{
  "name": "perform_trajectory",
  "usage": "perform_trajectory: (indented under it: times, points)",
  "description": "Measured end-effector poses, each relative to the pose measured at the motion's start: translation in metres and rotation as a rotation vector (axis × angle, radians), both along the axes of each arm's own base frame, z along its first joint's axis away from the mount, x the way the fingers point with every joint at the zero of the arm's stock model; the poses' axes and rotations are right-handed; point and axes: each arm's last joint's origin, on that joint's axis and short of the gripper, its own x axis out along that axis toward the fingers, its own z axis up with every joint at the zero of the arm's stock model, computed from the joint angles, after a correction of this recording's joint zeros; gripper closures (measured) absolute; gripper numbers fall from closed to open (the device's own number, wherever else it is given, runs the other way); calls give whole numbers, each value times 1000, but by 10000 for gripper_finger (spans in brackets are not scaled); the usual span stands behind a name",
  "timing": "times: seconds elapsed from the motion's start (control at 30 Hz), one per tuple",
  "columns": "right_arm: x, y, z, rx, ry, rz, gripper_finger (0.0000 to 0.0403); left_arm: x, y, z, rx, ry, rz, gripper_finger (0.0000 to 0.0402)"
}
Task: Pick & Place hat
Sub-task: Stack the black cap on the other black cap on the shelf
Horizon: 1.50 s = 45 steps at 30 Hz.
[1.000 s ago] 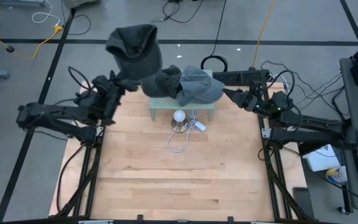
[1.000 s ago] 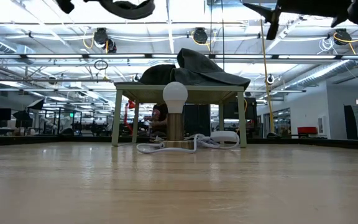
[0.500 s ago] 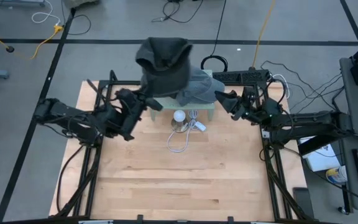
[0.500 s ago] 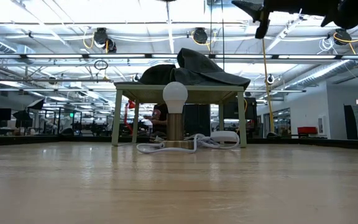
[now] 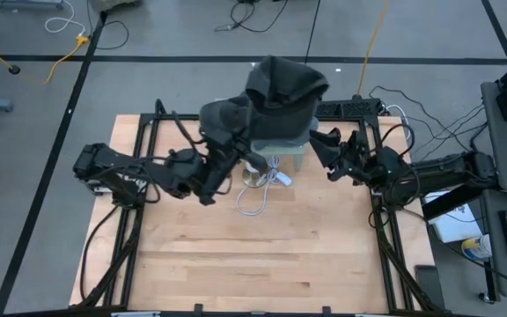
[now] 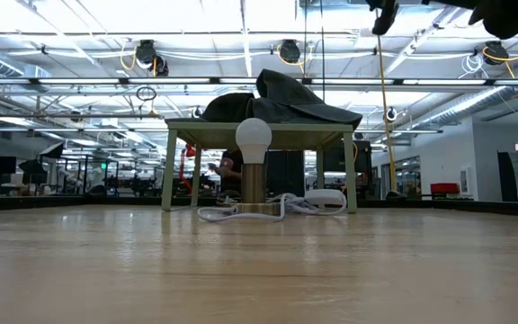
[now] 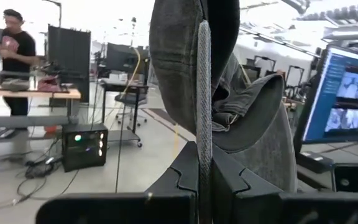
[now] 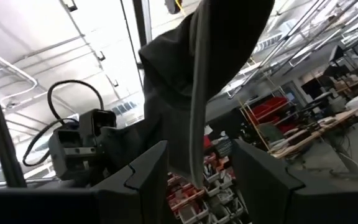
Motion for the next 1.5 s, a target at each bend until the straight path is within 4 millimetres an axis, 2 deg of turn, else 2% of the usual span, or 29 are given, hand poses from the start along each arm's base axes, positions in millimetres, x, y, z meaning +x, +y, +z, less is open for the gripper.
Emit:
perform_trajectory:
  times: [0.2, 0.47, 0.57, 0.7, 0.73, 0.97, 1.27, 1.37, 1.5]
  points:
    - [0, 5, 1, -16, -6, 14, 234, 23, -8, -5, 25, 28, -40, 392]
    - [-2, 9, 3, -27, -26, 25, 242, 27, -19, -12, -9, 23, -80, 392]
    - [-1, 10, 3, 13, -38, 59, 283, 27, -24, -15, -12, 42, -94, 392]
    - [-1, 10, 2, 85, -52, 101, 380, 27, -29, -17, -22, 47, -113, 385]
    - [0, 10, 1, 89, -50, 103, 389, 27, -30, -17, -23, 50, -119, 378]
    - [-6, 10, 6, 69, -70, 105, 396, 21, -44, -16, 7, 94, -143, 322]
    - [-40, 9, 28, -51, -134, 27, 398, 3, -60, -4, -61, 29, -116, 269]
    - [-47, 10, 31, -135, -114, 47, 398, -4, -61, -1, -97, -6, -199, 254]
    - [-54, 14, 34, -248, -119, 136, 398, -18, -45, 6, -213, -33, -399, 241]
